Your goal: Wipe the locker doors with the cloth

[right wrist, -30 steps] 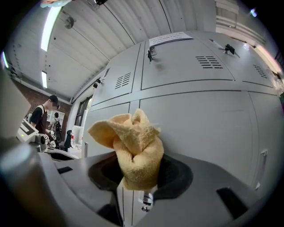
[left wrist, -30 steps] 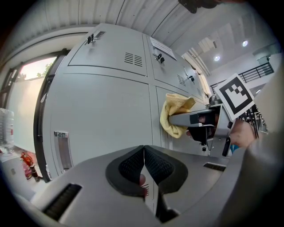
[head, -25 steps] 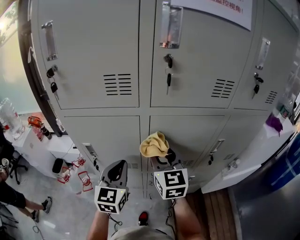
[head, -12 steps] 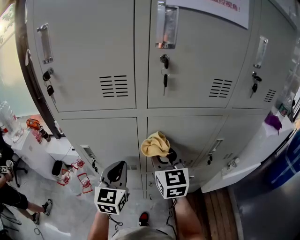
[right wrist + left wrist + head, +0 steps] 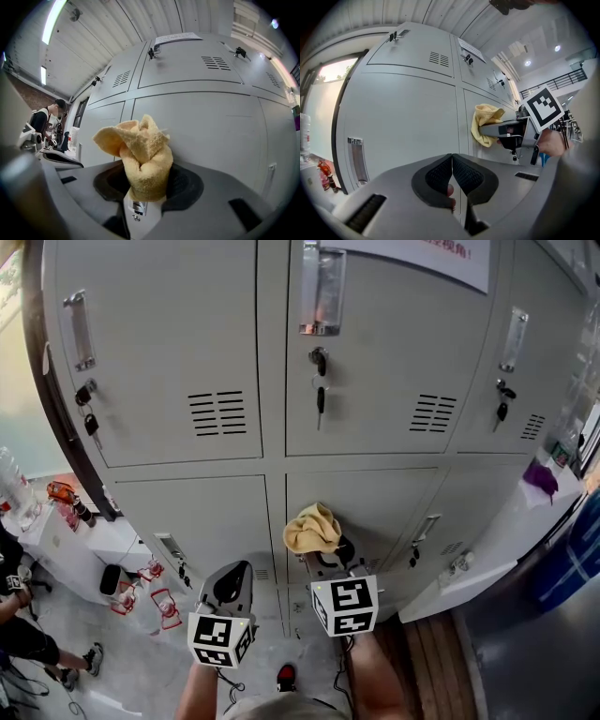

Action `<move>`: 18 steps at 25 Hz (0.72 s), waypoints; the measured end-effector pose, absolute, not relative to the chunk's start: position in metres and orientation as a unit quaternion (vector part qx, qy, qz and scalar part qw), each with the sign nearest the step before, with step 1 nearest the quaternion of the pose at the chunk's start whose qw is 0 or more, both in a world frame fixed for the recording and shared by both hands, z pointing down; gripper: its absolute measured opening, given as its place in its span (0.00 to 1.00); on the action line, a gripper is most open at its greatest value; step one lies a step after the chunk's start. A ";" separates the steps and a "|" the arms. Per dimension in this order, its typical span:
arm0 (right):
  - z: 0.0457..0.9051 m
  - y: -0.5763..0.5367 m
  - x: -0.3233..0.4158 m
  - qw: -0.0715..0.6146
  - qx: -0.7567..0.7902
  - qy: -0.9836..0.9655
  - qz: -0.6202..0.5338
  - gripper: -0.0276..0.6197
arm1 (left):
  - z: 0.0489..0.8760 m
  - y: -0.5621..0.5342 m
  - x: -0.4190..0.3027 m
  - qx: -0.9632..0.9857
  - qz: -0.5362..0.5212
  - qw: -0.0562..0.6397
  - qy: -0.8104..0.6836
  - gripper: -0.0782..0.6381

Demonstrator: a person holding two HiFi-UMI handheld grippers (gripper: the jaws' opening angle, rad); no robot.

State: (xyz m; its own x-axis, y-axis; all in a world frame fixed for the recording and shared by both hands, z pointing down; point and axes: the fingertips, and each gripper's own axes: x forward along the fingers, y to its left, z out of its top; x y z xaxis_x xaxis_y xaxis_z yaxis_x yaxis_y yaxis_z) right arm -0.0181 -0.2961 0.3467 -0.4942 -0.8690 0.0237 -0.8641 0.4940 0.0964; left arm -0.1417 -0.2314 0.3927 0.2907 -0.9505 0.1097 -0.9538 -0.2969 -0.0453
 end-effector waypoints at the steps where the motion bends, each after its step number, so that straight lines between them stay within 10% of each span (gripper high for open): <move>1: 0.347 -0.296 -0.016 0.034 0.504 -0.863 -0.035 0.32 | 0.393 -0.232 -0.141 0.804 0.057 0.015 -0.591 0.14; 18: 0.356 -0.307 0.036 0.039 0.558 -0.829 -0.018 0.32 | 0.396 -0.243 -0.121 0.823 0.056 0.019 -0.565 0.14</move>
